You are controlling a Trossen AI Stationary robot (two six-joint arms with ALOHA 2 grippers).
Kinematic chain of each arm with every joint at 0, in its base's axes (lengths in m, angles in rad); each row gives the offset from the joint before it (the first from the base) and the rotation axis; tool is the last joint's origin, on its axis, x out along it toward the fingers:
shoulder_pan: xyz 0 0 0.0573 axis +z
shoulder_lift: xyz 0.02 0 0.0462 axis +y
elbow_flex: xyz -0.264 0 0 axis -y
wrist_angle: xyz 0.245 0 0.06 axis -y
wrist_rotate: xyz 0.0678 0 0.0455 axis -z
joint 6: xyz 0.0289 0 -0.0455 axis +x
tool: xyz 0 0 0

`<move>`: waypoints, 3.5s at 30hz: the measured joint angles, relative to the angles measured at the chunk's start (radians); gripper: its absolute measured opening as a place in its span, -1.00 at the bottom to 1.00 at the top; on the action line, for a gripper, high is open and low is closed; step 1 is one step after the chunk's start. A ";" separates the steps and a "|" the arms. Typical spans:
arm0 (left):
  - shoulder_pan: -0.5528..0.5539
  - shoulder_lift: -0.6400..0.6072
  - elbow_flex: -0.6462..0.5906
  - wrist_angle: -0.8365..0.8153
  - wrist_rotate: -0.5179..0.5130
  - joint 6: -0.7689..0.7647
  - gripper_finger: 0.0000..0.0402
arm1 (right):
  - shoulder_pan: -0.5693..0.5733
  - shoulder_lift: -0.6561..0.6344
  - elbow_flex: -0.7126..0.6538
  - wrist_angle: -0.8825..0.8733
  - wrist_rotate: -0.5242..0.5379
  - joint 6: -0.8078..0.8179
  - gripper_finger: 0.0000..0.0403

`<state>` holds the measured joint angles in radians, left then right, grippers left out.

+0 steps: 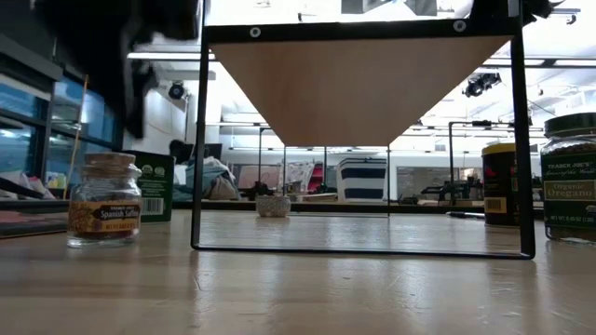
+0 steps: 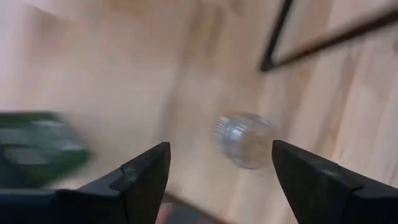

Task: Shelf spices
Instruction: Move the shelf a quarter turn to the left on the table

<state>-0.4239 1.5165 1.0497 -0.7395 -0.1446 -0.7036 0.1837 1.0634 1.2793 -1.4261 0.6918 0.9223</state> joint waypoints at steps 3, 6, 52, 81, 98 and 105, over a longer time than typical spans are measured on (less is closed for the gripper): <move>0.027 -0.085 0.048 -0.107 -0.118 0.003 0.38 | -0.055 0.000 0.060 0.003 0.009 -0.082 0.40; 0.048 -0.181 0.065 -0.127 -0.251 -0.036 0.38 | -0.139 -0.002 0.094 0.044 0.003 -0.132 0.29; -0.216 0.440 0.811 -0.149 -0.430 -0.517 -1.00 | -1.139 0.476 0.032 0.645 -1.228 -0.657 -1.00; -0.190 0.545 0.811 -0.426 -0.457 -0.785 -1.00 | -1.076 0.550 0.033 0.602 -1.397 -0.683 -1.00; -0.115 0.541 0.810 -0.815 -0.463 -0.830 -1.00 | -1.068 0.487 0.032 0.282 -1.237 -0.905 -1.00; -0.021 0.541 0.801 -0.844 -0.488 -0.697 -1.00 | -1.070 0.450 0.031 0.267 -1.154 -0.902 -1.00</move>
<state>-0.4449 2.0579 1.8502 -1.5834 -0.6325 -1.4008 -0.8860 1.5137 1.3106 -1.1590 -0.4622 0.0199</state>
